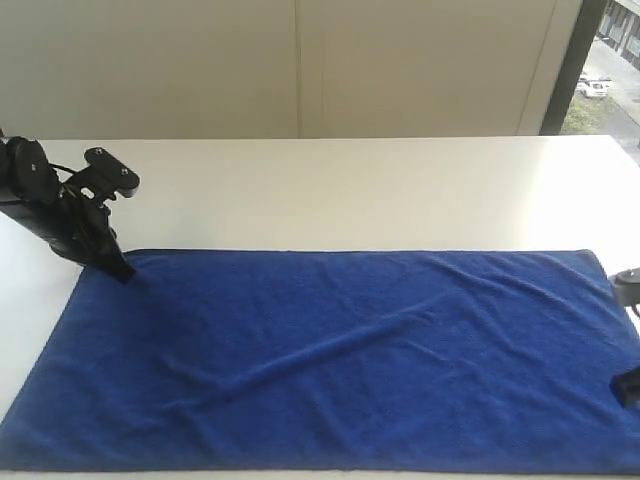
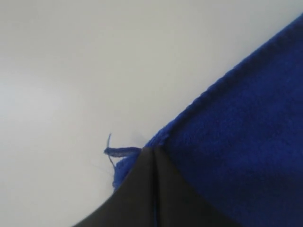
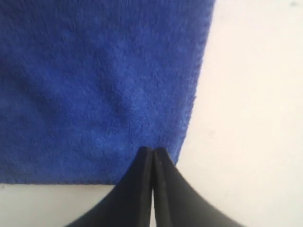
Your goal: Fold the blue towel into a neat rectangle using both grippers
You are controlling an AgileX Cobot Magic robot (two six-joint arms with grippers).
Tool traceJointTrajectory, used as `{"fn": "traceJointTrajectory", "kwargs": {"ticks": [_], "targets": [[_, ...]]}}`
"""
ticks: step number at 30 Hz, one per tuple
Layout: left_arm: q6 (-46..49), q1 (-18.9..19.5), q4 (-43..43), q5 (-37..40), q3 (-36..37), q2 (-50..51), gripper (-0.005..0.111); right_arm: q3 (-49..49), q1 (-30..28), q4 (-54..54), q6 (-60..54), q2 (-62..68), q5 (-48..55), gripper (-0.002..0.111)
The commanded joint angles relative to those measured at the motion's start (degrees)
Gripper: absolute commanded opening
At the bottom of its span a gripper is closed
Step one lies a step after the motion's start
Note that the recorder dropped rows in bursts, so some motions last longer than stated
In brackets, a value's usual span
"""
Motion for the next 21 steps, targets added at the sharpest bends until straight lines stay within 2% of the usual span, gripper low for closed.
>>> {"fn": "traceJointTrajectory", "kwargs": {"ticks": [1, 6, 10, 14, 21], "targets": [[-0.3, 0.1, -2.5, 2.4, 0.4, -4.0, 0.0, 0.1, -0.1, -0.4, 1.6, -5.4, -4.5, 0.0], [-0.3, 0.1, -4.8, 4.6, 0.4, -11.7, 0.0, -0.8, -0.1, -0.3, 3.2, -6.6, -13.6, 0.0], [-0.3, 0.1, -9.6, 9.3, 1.9, -20.9, 0.0, -6.4, -0.1, -0.3, 3.9, -1.7, -16.7, 0.0], [-0.3, -0.8, -14.6, 7.0, 10.0, -34.3, 0.0, -12.5, -0.1, 2.2, 2.1, 7.0, -16.2, 0.0], [-1.1, -6.1, -22.1, -1.1, 28.0, -59.7, 0.0, -15.8, -0.1, 12.8, -7.9, 16.8, -15.9, 0.0]]}}
